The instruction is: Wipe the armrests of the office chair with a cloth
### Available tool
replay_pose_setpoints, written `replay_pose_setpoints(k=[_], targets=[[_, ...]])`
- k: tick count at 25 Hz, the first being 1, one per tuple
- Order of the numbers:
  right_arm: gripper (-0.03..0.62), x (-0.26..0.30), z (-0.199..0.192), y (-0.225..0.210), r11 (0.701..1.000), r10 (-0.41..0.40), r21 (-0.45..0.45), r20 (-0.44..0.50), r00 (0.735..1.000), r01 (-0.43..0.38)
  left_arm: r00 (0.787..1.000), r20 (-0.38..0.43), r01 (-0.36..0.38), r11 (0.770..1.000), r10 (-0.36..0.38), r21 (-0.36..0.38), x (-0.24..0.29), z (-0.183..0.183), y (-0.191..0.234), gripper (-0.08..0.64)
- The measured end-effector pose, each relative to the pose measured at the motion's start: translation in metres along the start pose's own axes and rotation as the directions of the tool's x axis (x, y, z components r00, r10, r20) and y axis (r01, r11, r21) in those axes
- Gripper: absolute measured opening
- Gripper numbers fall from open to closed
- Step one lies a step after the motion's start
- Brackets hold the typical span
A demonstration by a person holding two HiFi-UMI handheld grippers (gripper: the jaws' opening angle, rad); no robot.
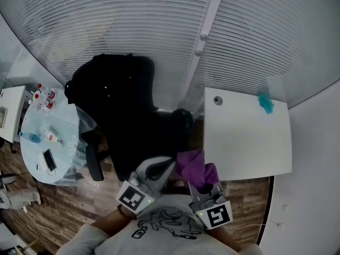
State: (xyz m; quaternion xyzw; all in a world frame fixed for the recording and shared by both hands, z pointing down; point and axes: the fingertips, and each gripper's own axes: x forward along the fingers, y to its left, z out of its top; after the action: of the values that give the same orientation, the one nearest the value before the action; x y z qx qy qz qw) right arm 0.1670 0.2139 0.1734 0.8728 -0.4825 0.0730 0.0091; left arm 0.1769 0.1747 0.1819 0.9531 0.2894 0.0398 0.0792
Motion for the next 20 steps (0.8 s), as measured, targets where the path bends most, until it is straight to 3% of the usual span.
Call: replay_pose_setpoints(k=[10,20], targets=[[0.028,-0.014,-0.008,-0.019,1.0,0.014,-0.005,-0.018,1.0,-0.014,0.999,-0.032,-0.014,0.998,0.016,0.058,0.014,-0.009,-0.019,0.003],[0.028,-0.022,-0.038,-0.038,0.999,0.036,0.018,-0.09,0.995,-0.035,0.997,-0.076,-0.031,0.999,0.032,0.009,0.032,-0.036,-0.023,0.003]])
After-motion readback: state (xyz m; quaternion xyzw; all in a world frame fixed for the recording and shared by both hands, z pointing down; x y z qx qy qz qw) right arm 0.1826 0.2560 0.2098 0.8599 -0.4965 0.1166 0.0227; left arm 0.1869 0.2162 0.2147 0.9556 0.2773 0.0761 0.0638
